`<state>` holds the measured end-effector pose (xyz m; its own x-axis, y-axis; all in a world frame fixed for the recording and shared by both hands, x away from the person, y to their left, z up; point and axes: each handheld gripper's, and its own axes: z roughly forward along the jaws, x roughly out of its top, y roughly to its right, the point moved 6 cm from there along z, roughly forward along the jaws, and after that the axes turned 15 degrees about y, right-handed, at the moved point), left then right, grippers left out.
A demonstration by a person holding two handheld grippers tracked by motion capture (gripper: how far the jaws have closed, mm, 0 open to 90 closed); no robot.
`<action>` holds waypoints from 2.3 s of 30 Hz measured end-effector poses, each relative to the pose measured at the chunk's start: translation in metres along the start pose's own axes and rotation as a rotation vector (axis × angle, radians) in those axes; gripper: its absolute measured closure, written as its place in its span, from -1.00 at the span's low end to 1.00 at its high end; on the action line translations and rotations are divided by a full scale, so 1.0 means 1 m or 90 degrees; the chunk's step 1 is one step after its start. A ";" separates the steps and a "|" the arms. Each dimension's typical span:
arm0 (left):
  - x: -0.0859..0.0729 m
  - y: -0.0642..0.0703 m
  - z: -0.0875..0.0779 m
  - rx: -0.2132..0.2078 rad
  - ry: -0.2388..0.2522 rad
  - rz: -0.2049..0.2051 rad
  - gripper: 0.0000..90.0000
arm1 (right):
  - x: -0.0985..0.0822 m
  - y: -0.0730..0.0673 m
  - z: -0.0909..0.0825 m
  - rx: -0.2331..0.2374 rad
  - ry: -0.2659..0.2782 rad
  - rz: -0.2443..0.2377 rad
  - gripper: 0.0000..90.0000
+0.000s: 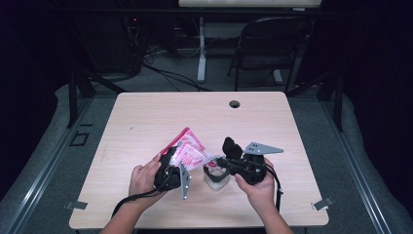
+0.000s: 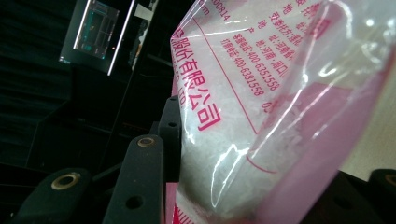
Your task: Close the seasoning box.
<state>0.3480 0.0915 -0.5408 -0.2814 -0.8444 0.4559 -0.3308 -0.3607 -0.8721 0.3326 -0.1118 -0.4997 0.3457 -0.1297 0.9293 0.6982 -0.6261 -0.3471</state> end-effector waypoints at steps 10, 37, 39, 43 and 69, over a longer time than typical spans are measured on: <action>0.003 -0.007 -0.003 0.016 -0.006 0.044 0.45 | 0.000 0.000 0.000 0.000 0.001 0.001 1.00; 0.013 -0.013 -0.001 0.004 -0.010 0.105 0.45 | 0.000 0.006 -0.004 -0.008 -0.004 0.012 1.00; 0.015 -0.015 -0.001 0.004 -0.010 0.116 0.45 | 0.001 0.007 -0.005 -0.008 -0.005 0.014 1.00; 0.018 -0.019 0.000 -0.008 -0.010 0.132 0.46 | 0.002 0.008 -0.007 -0.013 -0.009 0.012 1.00; 0.032 -0.028 0.000 -0.039 -0.004 0.222 0.47 | 0.007 0.011 -0.011 -0.028 -0.010 -0.002 1.00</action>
<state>0.3486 0.0746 -0.5020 -0.3815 -0.9151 0.1308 -0.2691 -0.0254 -0.9628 0.3355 -0.1282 -0.4959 0.3538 -0.1165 0.9280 0.6709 -0.6597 -0.3386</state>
